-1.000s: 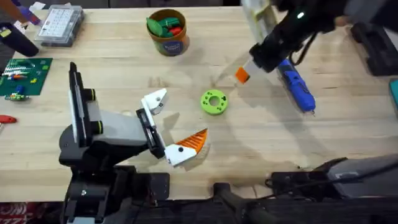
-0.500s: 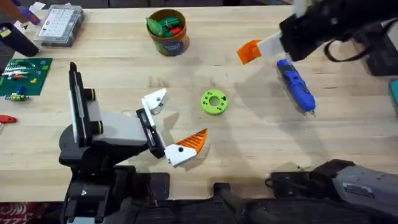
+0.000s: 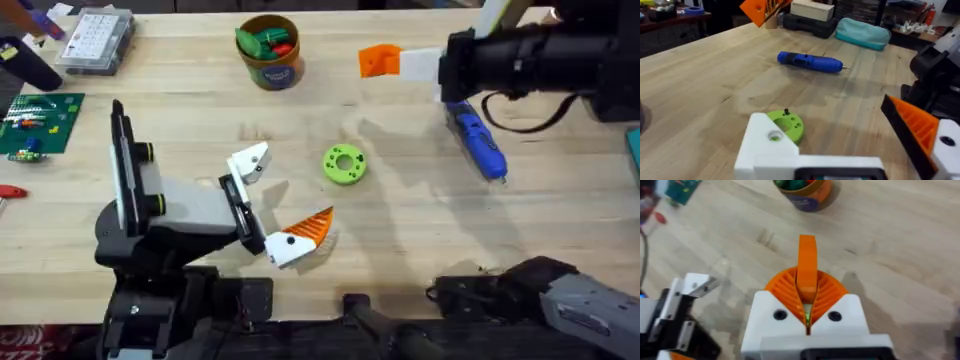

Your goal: Pick up the gripper from the table and insert it into the empty holder that is missing its gripper. Then pick up a screw, insert it into the mounting hole, and use the screwdriver to tighten it. Finally, clean up the table by picking up the vegetable and placing it into the bucket.

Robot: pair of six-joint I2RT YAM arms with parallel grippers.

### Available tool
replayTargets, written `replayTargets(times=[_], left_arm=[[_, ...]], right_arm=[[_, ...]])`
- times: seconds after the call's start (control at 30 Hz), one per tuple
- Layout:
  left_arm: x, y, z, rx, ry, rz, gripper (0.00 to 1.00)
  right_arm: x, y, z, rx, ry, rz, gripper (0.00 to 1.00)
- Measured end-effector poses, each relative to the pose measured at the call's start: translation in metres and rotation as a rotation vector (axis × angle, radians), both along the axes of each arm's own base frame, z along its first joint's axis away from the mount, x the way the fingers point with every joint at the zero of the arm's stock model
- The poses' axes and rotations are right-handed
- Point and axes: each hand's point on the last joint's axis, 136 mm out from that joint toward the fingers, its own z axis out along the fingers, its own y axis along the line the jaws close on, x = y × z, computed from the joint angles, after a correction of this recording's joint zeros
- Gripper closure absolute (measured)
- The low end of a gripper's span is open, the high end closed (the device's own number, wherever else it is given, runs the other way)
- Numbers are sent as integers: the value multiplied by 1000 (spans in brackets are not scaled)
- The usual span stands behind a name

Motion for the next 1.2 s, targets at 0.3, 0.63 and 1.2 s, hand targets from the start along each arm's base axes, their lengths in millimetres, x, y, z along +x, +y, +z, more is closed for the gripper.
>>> replayTargets(times=[0.3, 0.63, 1.2], left_arm=[[0, 0, 0, 0, 0, 0, 10], [0, 0, 0, 0, 0, 0, 10], [0, 0, 0, 0, 0, 0, 10]], right_arm=[[-11, 12, -4, 114, 76, 20, 994], [-19, 33, -11, 500, 100, 178, 994], [-63, 51, -44, 766, 649, 491, 995]])
